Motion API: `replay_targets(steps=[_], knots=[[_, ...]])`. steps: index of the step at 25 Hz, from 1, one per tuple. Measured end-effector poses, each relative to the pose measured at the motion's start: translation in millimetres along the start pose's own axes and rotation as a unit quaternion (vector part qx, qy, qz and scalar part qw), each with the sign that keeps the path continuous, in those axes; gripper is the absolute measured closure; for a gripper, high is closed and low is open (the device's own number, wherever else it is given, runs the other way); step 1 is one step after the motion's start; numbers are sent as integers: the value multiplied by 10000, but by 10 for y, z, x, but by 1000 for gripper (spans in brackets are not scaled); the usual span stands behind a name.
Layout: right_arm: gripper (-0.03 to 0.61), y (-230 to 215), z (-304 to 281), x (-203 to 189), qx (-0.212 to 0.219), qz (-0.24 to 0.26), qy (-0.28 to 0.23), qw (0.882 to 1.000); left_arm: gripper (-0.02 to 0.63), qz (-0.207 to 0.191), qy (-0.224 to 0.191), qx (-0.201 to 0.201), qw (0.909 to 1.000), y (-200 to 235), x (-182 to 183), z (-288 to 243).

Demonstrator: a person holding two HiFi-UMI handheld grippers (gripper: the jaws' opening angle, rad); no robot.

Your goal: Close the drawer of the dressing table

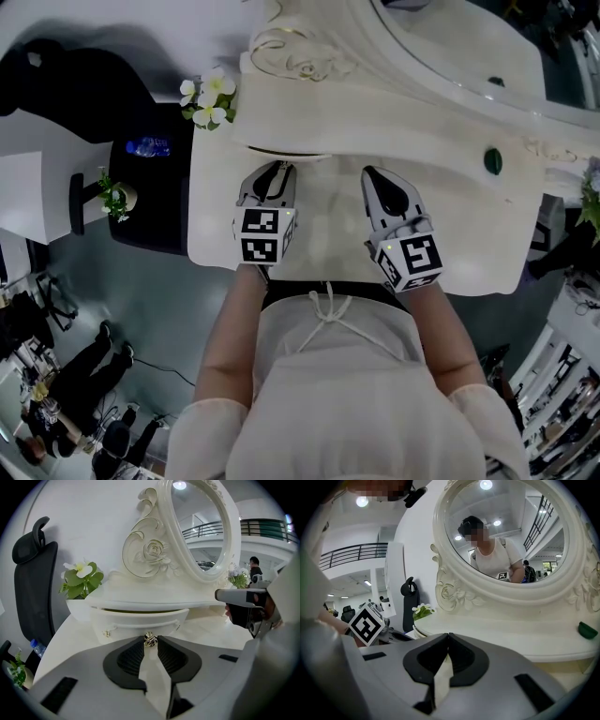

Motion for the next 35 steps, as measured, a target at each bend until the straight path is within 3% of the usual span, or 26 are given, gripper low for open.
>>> replay_targets(steps=[31, 32, 35], knots=[[572, 19, -99, 175, -226, 71, -28, 9997, 509, 56, 29, -370, 9993, 118, 167, -215], [572, 32, -93, 179, -247, 106, -24, 9996, 504, 82, 17, -433, 9990, 109, 167, -216], [572, 80, -59, 179, -273, 150, -27, 9995, 409, 102, -48, -561, 9984, 62, 175, -179]])
Point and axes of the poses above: the fingertips, and each gripper's own axes: z backward along the fingers, y to its left, x out of its top, the point moved 8 cm from there along z, backward along the fingers, and after that the axes turned 3 degrees about -z, right-handed, at the moved point
